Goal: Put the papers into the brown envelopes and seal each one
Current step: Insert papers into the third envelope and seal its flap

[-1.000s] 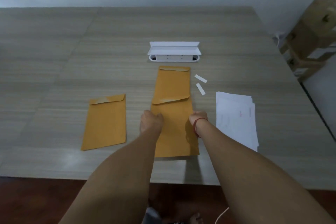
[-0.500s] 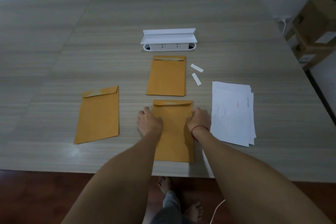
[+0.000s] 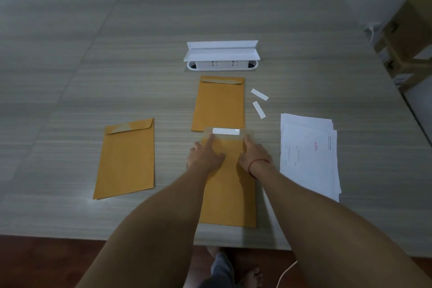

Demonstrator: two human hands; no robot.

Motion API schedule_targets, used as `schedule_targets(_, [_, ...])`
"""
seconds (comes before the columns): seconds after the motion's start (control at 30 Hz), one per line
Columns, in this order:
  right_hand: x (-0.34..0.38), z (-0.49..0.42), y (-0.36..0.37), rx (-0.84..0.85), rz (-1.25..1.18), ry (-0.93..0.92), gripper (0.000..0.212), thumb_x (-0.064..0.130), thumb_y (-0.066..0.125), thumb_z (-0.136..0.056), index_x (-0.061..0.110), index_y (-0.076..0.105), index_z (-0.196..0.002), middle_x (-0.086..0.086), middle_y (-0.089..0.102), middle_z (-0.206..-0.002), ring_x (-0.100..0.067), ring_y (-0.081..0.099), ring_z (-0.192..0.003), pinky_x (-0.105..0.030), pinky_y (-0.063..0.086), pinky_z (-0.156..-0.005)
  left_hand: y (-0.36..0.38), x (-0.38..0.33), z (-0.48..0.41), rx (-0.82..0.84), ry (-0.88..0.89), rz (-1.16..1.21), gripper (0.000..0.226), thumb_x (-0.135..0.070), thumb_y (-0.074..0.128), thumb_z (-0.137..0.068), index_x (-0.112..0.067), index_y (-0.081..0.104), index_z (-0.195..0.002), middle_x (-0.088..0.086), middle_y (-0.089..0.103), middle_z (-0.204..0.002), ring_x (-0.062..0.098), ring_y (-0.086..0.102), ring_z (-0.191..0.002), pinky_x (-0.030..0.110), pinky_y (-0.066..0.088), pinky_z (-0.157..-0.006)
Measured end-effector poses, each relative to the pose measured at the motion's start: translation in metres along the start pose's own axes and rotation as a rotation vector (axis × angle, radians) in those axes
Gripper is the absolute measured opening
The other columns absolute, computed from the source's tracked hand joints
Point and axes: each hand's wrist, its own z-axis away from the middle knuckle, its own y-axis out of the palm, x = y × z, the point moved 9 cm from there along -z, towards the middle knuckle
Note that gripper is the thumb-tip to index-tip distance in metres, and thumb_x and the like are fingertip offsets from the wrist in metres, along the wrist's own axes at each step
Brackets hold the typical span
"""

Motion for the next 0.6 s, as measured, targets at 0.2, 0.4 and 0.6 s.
schedule_targets(0.2, [0.001, -0.001, -0.005, 0.030, 0.008, -0.011, 0.064, 0.019, 0.040, -0.096, 0.032, 0.012, -0.151, -0.011, 0.051, -0.131, -0.031, 0.050, -0.120, -0.042, 0.043, -0.102, -0.004, -0.002, -0.001, 0.044, -0.029, -0.001, 0.078, -0.051, 0.054, -0.088, -0.038, 0.007, -0.150, 0.018, 0.028, -0.148, 0.038, 0.034, -0.134, 0.051, 0.039, -0.103])
schedule_targets(0.4, [-0.029, 0.013, -0.042, -0.128, -0.130, -0.032, 0.035, 0.009, 0.037, -0.093, 0.021, 0.051, -0.122, -0.011, 0.060, -0.113, -0.030, 0.057, -0.096, -0.037, 0.047, -0.087, -0.013, -0.035, 0.016, -0.097, 0.038, 0.009, 0.052, -0.034, 0.056, -0.089, -0.018, 0.041, -0.135, 0.011, 0.045, -0.134, 0.030, 0.044, -0.125, 0.046, 0.046, -0.098])
schedule_targets(0.6, [-0.117, 0.031, -0.081, -0.265, -0.315, 0.211, 0.036, 0.023, 0.041, -0.099, 0.014, 0.052, -0.132, -0.011, 0.051, -0.135, -0.031, 0.051, -0.122, -0.038, 0.034, -0.104, 0.007, -0.108, 0.033, -0.075, 0.161, 0.115, 0.033, -0.023, 0.058, -0.088, -0.007, 0.059, -0.116, 0.010, 0.054, -0.120, 0.029, 0.055, -0.113, 0.039, 0.050, -0.090])
